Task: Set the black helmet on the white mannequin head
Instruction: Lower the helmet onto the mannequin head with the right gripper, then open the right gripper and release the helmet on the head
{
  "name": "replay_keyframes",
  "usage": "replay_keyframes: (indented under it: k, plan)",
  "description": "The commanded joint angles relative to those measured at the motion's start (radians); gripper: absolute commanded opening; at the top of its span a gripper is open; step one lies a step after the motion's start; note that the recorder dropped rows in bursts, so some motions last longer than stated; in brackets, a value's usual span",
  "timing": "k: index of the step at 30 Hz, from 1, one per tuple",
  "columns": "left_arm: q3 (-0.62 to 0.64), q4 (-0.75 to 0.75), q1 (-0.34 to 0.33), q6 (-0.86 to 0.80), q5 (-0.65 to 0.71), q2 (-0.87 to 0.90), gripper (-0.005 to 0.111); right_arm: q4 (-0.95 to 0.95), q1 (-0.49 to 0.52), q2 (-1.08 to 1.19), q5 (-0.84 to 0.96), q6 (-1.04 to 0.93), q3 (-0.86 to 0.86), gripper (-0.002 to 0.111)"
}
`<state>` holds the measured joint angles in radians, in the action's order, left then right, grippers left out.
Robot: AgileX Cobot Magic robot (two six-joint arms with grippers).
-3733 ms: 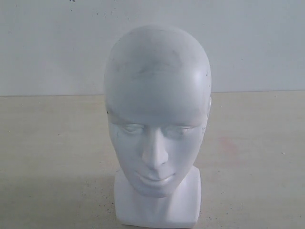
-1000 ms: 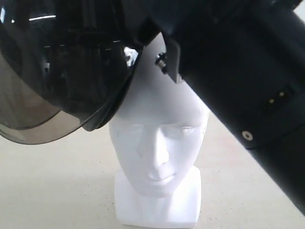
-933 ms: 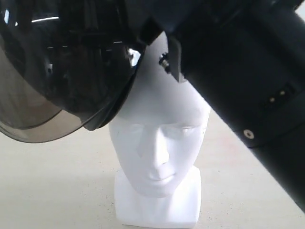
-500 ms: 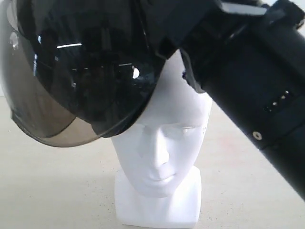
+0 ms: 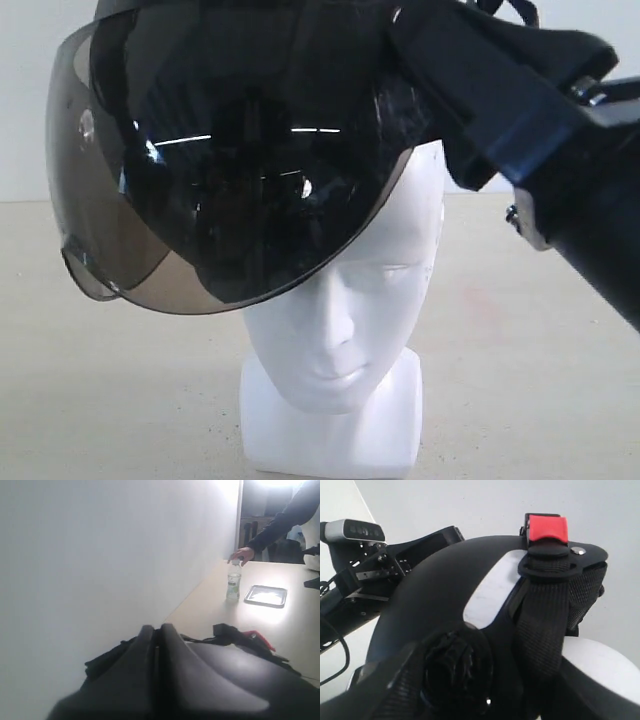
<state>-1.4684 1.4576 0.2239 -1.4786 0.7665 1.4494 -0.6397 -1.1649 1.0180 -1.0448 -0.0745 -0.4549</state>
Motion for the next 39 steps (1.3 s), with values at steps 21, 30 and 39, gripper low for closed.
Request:
replay_keyframes:
  k: [21, 30, 39]
  plan:
    - [0.149, -0.079, 0.232, -0.007, -0.066, 0.049, 0.004, -0.370, 0.019, -0.333, 0.021, -0.552, 0.044, 0.000]
    - [0.149, -0.051, 0.238, 0.014, -0.115, 0.040, 0.004, -1.105, 0.016, -0.586, 0.364, -1.601, -0.064, 0.000]
    - [0.149, -0.054, 0.238, 0.014, -0.218, 0.011, 0.004, -1.105, 0.016, -0.546, 0.246, -1.577, -0.141, 0.050]
